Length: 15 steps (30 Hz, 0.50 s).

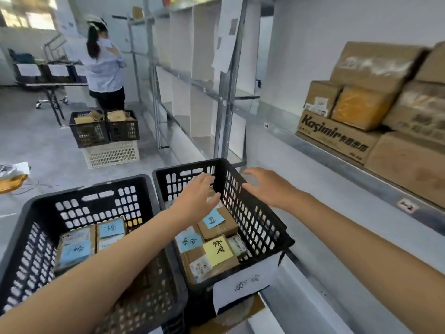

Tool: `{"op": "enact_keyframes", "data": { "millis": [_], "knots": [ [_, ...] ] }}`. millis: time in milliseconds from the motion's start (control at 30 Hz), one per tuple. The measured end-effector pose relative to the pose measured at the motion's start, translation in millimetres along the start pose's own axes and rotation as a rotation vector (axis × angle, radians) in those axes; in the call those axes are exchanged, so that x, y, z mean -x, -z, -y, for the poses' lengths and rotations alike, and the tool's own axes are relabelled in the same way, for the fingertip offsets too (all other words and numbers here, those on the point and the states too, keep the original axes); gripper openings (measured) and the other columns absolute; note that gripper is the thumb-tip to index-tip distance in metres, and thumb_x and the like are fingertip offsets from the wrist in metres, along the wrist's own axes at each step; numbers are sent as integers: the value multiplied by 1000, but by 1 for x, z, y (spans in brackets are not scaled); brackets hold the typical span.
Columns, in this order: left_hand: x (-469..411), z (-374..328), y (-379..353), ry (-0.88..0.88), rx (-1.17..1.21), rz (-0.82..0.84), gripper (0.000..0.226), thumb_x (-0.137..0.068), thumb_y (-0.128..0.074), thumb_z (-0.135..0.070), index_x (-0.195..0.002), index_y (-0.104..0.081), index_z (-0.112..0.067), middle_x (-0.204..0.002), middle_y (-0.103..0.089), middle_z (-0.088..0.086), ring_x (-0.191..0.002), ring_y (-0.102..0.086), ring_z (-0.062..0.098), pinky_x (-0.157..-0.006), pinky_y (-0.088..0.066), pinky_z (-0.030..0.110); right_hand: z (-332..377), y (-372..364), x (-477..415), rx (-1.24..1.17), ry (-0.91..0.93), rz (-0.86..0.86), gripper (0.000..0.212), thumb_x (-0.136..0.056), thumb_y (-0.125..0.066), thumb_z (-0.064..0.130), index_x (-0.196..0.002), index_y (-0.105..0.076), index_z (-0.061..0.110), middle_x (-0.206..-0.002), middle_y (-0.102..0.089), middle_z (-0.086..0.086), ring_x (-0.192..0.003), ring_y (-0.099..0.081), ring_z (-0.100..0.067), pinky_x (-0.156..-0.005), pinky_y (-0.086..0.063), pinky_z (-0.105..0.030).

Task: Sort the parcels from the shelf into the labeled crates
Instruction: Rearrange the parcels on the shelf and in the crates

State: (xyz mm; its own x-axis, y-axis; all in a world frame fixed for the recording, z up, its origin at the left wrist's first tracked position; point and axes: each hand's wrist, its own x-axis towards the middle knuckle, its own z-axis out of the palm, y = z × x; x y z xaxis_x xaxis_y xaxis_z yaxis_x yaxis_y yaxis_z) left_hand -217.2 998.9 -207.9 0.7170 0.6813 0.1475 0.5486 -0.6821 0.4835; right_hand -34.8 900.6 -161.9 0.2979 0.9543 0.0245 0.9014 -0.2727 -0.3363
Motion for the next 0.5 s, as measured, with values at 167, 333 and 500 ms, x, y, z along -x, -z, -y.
{"op": "enact_keyframes", "data": {
  "millis": [167,333,500],
  "knots": [
    [24,-8,9,-148,69,-95,55,-102,-47,-33,-152,-33,-15,-159,-30,2,-149,-21,15,-120,-16,31,12,8,54,64,-75,-133,46,-103,-48,29,-147,-43,20,-151,-45,0,-134,-45,-21,-109,-37,-35],
    [55,-37,0,-323,7,-126,53,-102,-45,-34,-151,-35,-17,-159,-30,-2,-149,-19,13,-120,-10,28,14,12,120,93,-195,-229,52,-103,-46,30,-153,-34,21,-157,-36,2,-142,-36,-18,-114,-30,-33],
    [86,-65,1,-445,7,-86,54,-102,-45,-34,-151,-34,-16,-158,-31,-3,-148,-22,13,-120,-13,29,11,21,188,157,-325,-204,58,-102,-48,33,-155,-29,19,-161,-29,0,-145,-31,-19,-117,-29,-35]
  ]
}}
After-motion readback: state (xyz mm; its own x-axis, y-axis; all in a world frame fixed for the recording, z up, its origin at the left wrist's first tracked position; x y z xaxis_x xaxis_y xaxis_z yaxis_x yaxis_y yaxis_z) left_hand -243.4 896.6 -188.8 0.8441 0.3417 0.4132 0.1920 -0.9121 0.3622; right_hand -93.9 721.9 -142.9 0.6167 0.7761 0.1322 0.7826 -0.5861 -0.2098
